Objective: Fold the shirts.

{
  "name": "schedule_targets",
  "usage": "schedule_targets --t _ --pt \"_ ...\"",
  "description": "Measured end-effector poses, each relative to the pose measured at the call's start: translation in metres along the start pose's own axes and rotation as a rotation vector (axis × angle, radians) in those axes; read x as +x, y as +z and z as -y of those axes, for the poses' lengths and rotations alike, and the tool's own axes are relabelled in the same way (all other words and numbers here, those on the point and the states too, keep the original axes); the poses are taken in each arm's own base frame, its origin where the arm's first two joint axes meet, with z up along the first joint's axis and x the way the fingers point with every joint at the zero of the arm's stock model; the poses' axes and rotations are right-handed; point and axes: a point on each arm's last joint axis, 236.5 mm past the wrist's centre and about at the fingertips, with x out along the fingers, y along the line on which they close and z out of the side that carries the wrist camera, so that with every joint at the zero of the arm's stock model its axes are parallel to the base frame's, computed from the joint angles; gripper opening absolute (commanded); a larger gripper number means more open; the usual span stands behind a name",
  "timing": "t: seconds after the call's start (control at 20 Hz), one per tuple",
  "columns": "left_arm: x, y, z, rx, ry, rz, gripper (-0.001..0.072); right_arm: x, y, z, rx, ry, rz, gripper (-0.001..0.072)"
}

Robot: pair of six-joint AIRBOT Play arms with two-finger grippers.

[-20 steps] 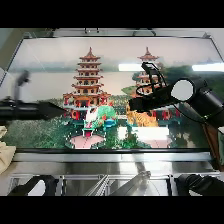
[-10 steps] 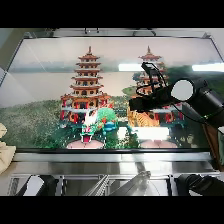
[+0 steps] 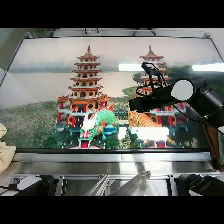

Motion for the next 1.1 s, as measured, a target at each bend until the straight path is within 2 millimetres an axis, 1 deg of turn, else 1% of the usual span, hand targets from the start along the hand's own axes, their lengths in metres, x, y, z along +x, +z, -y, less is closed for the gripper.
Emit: schedule_targets --t 0.1,0.15,0.2,0.25,0.3,0.35,0.4,0.45,0.5,0.55,0.6,0.65,0.7,0.75,0.8,0.85,0.9,0.95,1.0,1.05,1.1 --pt "0.015 -0.002 -0.015 0.004 0.039 -0.036 0.0698 0.0 0.0 0.0 0.0 0.0 0.0 0.0023" --pt "0.023 -0.003 -0.019 0.003 0.046 -0.056 0.0477 0.0 0.0 0.0 0.0 0.0 0.0 0.0023" --pt "0.031 -0.005 -0.021 0.002 0.043 -0.076 0.0036 0.0 0.0 0.0 0.0 0.0 0.0 0.0023" --pt "0.038 -0.006 -0.018 0.007 0.03 -0.095 0.0007 0.0 0.0 0.0 0.0 0.0 0.0 0.0023" --pt "0.044 -0.007 -0.01 0.019 0.0 -0.107 0.0014 0.0 0.0 0.0 0.0 0.0 0.0 0.0023" --pt "0.049 -0.006 0.007 0.032 -0.051 -0.112 0.0014 0.0 0.0 0.0 0.001 0.0 0.0 0.0023" --pt "0.05 -0.002 0.027 0.05 -0.111 -0.102 0.0015 0.0 0.0 0.0 0.0 0.0 0.0 0.0023" --pt "0.049 0.005 0.058 0.073 -0.194 -0.077 0.0016 0.0 0.0 0.0 0.001 0.0 0.0 0.0023" --pt "0.044 0.012 0.093 0.102 -0.289 -0.044 0.0015 0.0 0.0 0.0 0.0 0.0 0.0 0.0023" --pt "0.032 0.018 0.139 0.139 -0.412 -0.003 0.0016 0.0 0.0 0.0 0.0 0.0 0.0 0.0023" --pt "0.016 0.02 0.186 0.178 -0.539 0.034 0.0016 0.0 0.0 0.0 0.001 0.0 0.0 0.0023" --pt "-0.006 0.015 0.238 0.229 -0.681 0.054 0.0016 0.0 0.0 0.0 0.001 0.0 0.0 0.0023" --pt "-0.029 0.001 0.285 0.286 -0.808 0.057 0.0017 0.0 0.0 0.0 0.0 0.0 0.0 0.0023" --pt "-0.054 -0.023 0.332 0.358 -0.935 0.038 0.0017 0.0 0.0 0.0 0.001 0.0 0.0 0.0023" --pt "-0.076 -0.056 0.374 0.44 -1.046 -0.006 0.0017 0.0 0.0 0.0 0.001 0.0 0.0 0.0023" --pt "-0.096 -0.095 0.407 0.527 -1.136 -0.064 0.0017 0.0 0.0 0.0 0.001 0.0 0.0 0.0023" --pt "-0.114 -0.141 0.435 0.627 -1.217 -0.136 0.0018 0.0 0.0 0.0 0.001 0.0 0.0 0.0023" --pt "-0.129 -0.185 0.454 0.721 -1.279 -0.209 0.0018 0.0 0.0 0.0 0.001 0.0 0.0 0.0023" --pt "-0.141 -0.231 0.468 0.818 -1.333 -0.289 0.0018 0.0 0.0 0.0 0.0 0.0 0.0 0.0023" --pt "-0.149 -0.272 0.475 0.906 -1.37 -0.367 0.0016 0.0 0.0 0.0 0.001 0.0 0.0 0.0023" --pt "-0.154 -0.308 0.479 0.982 -1.394 -0.441 0.0015 0.0 0.0 0.0 0.001 0.0 0.0 0.0023"
